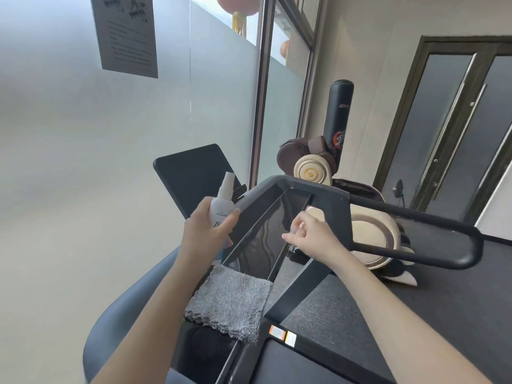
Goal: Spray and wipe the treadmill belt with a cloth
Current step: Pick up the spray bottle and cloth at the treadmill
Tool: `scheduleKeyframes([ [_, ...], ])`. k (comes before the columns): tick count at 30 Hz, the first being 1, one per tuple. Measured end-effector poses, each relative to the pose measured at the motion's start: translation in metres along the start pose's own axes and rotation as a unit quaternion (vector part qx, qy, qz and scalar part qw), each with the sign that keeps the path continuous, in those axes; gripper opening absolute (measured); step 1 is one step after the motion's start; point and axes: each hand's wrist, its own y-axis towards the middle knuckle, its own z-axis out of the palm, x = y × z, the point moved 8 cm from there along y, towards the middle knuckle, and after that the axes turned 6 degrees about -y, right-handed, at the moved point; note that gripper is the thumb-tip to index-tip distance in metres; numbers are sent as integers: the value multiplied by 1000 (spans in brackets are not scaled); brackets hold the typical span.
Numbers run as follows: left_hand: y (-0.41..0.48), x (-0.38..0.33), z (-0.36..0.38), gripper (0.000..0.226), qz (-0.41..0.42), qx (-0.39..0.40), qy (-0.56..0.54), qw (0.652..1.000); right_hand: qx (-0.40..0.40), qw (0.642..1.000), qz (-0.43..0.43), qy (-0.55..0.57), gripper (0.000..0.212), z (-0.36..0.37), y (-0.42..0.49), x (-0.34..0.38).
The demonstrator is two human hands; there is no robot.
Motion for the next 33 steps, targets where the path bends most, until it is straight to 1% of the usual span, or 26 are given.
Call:
scheduleKeyframes([
  [2,-4,6,-7,20,-3,-28,2,1000,19,1000,-11,-3,22,34,10,10],
  [5,-10,16,-14,16,-12,-45,7,999,53,999,-6,5,22,78,26,21],
  [8,-17,26,-23,14,-26,-53,11,998,82,996,-14,-10,14,110,39,32],
  [10,-21,31,-27,14,-33,-58,11,998,91,995,-35,-36,10,121,44,39],
  [12,-24,34,-31,14,-38,-65,11,997,89,993,-53,-59,11,126,47,43],
  [16,-27,36,-36,15,-42,-71,8,997,91,991,-73,-72,13,131,45,45],
  [18,-28,36,-38,15,-42,-73,8,996,91,989,-84,-80,19,130,44,45],
  [22,-29,34,-37,16,-37,-70,12,997,79,990,-87,-78,50,120,38,45],
  [24,-30,33,-35,16,-35,-68,12,997,51,993,-84,-59,57,109,34,45],
  [26,-31,30,-33,17,-32,-63,9,997,7,996,-80,-40,51,93,29,44],
  [29,-32,24,-28,19,-23,-52,9,998,-46,995,-74,-47,27,72,15,38],
  [31,-34,19,-26,20,-17,-47,10,999,-38,995,-64,-59,22,69,4,31],
  [33,-35,14,-27,21,-12,-45,13,999,-5,996,-65,-61,21,75,-7,27],
])
